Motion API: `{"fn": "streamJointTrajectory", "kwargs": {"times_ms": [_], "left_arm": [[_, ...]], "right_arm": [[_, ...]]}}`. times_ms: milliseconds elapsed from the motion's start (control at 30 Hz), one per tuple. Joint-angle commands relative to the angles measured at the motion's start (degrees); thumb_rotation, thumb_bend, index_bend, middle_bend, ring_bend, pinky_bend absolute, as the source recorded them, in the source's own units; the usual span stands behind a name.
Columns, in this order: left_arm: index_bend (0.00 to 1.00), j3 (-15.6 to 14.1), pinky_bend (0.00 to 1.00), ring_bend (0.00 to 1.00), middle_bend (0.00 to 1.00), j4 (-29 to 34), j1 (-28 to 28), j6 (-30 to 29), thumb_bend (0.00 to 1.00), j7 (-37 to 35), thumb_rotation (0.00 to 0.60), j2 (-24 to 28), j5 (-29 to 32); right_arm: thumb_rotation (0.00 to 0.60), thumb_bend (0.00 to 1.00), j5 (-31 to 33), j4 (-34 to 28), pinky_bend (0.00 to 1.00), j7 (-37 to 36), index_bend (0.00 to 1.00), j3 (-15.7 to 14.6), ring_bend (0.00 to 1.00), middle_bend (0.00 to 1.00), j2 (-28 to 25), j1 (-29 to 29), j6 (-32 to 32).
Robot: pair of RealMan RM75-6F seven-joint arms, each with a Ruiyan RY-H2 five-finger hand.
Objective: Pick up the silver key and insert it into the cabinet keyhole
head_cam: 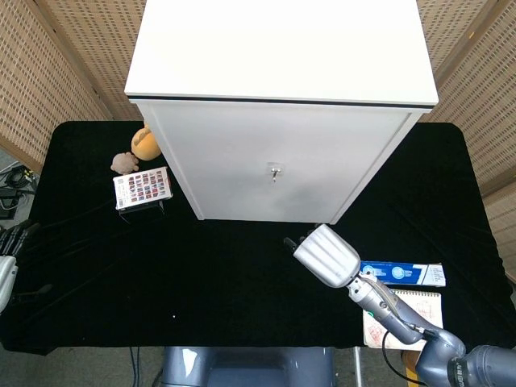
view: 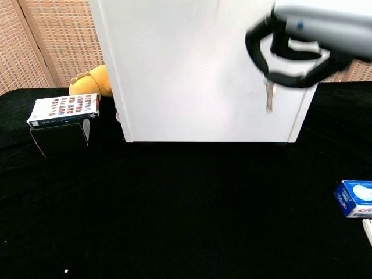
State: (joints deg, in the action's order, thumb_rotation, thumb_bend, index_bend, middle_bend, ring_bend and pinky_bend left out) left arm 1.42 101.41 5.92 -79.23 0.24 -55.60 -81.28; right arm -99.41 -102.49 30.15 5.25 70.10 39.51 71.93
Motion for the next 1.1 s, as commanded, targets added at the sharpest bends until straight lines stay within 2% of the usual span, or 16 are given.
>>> {"fn": "streamJointTrajectory", "kwargs": {"times_ms": [33, 433, 767, 1100], "left_arm": [[0.0, 0.1, 0.0, 0.0, 0.0, 0.0, 0.0, 0.0, 0.0, -0.3, 0.6, 0.1, 0.1], [0.0, 0.2, 0.0, 0.0, 0.0, -0.1, -0.1, 0.0, 0.0, -1.6, 0.6, 0.6, 0.3], [0.0, 0.7, 0.0, 0.0, 0.0, -0.6, 0.3, 0.9, 0.0, -2.6, 0.6, 0.9, 1.5], [0.0, 1.1, 0.0, 0.0, 0.0, -1.1, 0.7, 1.9, 0.0, -2.8, 0.6, 0.8, 2.9]], "right_arm": [[0.6, 0.61, -0.3, -3.0, 1.0, 1.9, 0.73, 2.4, 1.0, 1.0, -2.5, 0.8, -0.1], [0.6, 0.61, 1.9, -5.0, 1.0, 5.0, 0.74, 7.3, 1.0, 1.0, -4.8, 2.5, -1.6], [0.6, 0.61, 6.2, -3.5, 1.0, 8.5, 0.74, 12.2, 1.0, 1.0, -4.6, 5.7, -4.5], [0.6, 0.61, 10.3, -2.2, 1.0, 10.2, 0.74, 14.4, 1.0, 1.0, -4.9, 7.8, -6.8]]}}
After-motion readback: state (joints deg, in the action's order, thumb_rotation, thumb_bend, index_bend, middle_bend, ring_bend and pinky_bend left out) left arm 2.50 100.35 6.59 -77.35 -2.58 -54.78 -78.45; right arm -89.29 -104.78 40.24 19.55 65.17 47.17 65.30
